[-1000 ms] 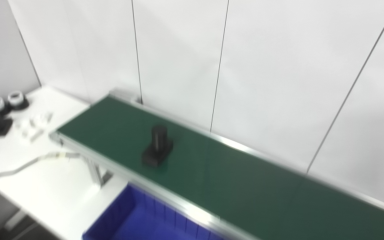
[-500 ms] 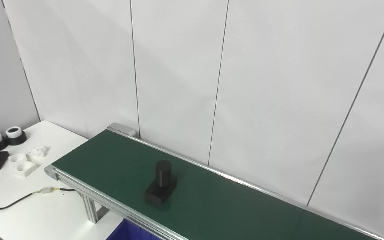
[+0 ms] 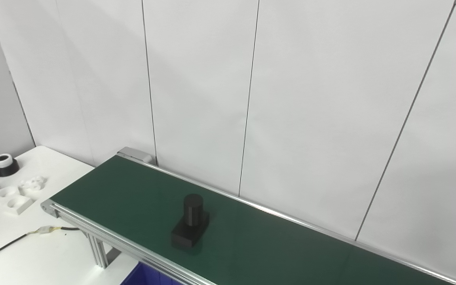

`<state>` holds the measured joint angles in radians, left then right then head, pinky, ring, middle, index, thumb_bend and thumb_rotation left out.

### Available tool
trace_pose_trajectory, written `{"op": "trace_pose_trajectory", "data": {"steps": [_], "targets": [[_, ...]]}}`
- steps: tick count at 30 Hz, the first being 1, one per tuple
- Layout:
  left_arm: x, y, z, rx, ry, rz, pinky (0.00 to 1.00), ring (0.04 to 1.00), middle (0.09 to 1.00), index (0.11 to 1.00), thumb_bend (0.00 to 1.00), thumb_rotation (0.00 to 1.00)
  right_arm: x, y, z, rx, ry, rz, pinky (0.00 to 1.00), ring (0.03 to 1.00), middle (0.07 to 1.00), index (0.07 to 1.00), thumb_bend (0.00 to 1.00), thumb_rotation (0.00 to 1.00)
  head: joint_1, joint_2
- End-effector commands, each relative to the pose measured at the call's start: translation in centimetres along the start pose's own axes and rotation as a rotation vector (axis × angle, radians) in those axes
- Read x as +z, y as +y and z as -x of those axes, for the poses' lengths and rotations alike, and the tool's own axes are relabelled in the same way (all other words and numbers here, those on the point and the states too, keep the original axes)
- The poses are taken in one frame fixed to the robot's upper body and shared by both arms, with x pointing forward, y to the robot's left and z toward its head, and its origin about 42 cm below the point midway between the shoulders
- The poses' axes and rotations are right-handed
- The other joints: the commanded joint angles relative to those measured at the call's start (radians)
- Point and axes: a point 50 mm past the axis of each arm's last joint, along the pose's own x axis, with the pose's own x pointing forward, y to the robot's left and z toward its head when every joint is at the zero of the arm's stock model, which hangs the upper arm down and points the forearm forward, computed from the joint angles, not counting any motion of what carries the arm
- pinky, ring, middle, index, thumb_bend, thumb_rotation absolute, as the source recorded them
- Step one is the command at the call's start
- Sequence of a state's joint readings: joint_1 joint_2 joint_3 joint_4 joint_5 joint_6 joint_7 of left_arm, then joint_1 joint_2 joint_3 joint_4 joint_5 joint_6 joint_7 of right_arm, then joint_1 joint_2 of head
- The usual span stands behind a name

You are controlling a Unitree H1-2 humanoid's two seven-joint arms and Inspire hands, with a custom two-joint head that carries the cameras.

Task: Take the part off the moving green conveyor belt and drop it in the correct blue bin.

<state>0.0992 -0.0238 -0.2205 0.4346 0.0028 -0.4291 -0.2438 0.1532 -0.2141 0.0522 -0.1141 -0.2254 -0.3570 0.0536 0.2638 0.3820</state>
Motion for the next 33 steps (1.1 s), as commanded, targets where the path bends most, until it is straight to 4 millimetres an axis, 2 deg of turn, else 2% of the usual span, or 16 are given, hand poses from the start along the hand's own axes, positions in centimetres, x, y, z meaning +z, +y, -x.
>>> {"op": "trace_pose_trajectory", "data": {"steps": [1, 8, 18, 20, 23, 25, 27, 33], "targets": [[1.1, 0.0, -0.2, -0.013, -0.073, -0.006, 0.69, 0.742, 0.775, 0.785, 0.94, 0.38, 1.0, -0.8, -1.5, -0.017, -0.047, 0.030, 0.62, 0.759, 0.806, 0.815, 0.52, 0.69, -0.022, 0.010], [1.5, 0.5, 0.3, -0.008, -0.085, -0.008, 0.70, 0.762, 0.788, 0.802, 0.96, 0.40, 2.0, -0.7, -3.3, 0.002, -0.014, 0.053, 0.61, 0.767, 0.816, 0.823, 0.58, 0.71, -0.074, 0.049], [1.8, 0.7, 0.6, 0.003, -0.082, -0.016, 0.72, 0.770, 0.792, 0.820, 0.98, 0.40, 2.7, 0.1, -5.3, 0.011, -0.001, 0.037, 0.68, 0.804, 0.844, 0.849, 0.54, 0.57, -0.113, 0.082], [1.9, 0.8, 0.7, 0.004, -0.082, -0.017, 0.73, 0.773, 0.794, 0.824, 0.99, 0.41, 3.0, 0.2, -5.5, 0.014, 0.001, 0.038, 0.69, 0.808, 0.847, 0.856, 0.51, 0.50, -0.126, 0.089], [2.0, 0.9, 0.7, 0.004, -0.083, -0.020, 0.73, 0.780, 0.801, 0.828, 0.99, 0.40, 3.4, 0.4, -5.8, 0.021, 0.001, 0.040, 0.70, 0.812, 0.850, 0.862, 0.49, 0.44, -0.134, 0.096], [2.1, 1.0, 0.8, 0.000, -0.086, -0.021, 0.73, 0.784, 0.805, 0.832, 0.97, 0.40, 3.7, 0.5, -6.0, 0.027, 0.003, 0.047, 0.70, 0.816, 0.854, 0.869, 0.49, 0.42, -0.146, 0.112], [2.4, 1.2, 0.8, 0.001, -0.093, -0.017, 0.74, 0.788, 0.811, 0.837, 0.96, 0.40, 4.2, 0.5, -6.4, 0.036, 0.005, 0.075, 0.71, 0.822, 0.859, 0.876, 0.48, 0.41, -0.180, 0.165], [2.7, 1.2, 1.1, 0.005, -0.100, -0.017, 0.80, 0.823, 0.837, 0.855, 0.92, 0.44, 4.7, 0.6, -7.2, 0.049, 0.016, 0.099, 0.74, 0.834, 0.865, 0.887, 0.50, 0.42, -0.207, 0.188]]}}
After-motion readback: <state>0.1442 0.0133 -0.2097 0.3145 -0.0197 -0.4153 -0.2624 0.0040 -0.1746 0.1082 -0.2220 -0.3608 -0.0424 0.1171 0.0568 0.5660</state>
